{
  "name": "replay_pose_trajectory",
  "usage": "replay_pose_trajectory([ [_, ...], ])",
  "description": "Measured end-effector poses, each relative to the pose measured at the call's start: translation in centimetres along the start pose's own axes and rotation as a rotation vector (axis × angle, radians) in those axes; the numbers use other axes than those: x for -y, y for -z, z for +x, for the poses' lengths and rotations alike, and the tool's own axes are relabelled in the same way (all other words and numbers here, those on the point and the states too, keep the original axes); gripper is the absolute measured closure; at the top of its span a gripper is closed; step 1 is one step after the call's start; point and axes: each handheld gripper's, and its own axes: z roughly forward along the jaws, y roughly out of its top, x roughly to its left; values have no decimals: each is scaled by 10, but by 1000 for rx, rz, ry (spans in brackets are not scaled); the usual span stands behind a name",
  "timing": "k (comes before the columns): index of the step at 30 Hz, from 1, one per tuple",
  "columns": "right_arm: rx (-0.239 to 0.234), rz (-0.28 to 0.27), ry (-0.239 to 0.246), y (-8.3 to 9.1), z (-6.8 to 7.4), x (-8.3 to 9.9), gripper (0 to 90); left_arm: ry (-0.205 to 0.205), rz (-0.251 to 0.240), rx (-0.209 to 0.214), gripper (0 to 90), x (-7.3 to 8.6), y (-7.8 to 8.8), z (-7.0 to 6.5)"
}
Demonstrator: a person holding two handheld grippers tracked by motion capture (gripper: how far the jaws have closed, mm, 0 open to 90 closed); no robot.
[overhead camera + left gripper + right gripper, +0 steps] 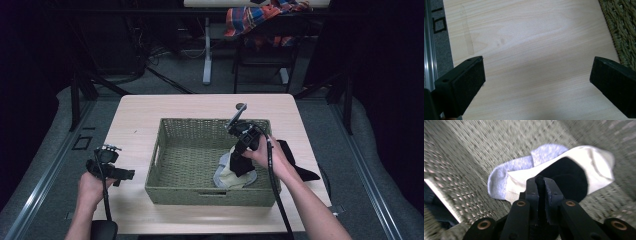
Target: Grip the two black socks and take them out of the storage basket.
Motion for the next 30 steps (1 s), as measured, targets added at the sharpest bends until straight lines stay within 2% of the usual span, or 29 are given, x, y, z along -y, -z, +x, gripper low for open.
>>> replay_pose_trajectory([
  [1, 0, 0, 0, 0, 0, 0, 832, 0, 0, 0, 2, 0, 0, 0],
  [2, -11, -36, -13, 10, -1, 0, 833, -1, 1, 0, 2, 0, 0, 0],
  [3, -4, -28, 4, 17, -3, -1, 834, -2, 1, 1, 2, 0, 0, 0],
  [4, -4, -28, 4, 17, -3, -1, 834, -2, 1, 1, 2, 0, 0, 0],
  [5, 1, -49, -4, 27, -4, -2, 835, -3, 1, 2, 2, 0, 0, 0],
  [7, 3, -54, 0, 35, -6, -2, 835, -3, 1, 1, 2, 0, 0, 0],
  [10, 3, -77, 0, 44, -7, -3, 836, -2, 1, 2, 2, 0, 0, 0],
  [30, -3, -141, 23, 97, -10, -18, 838, -3, 3, 6, 2, 0, -1, 0],
])
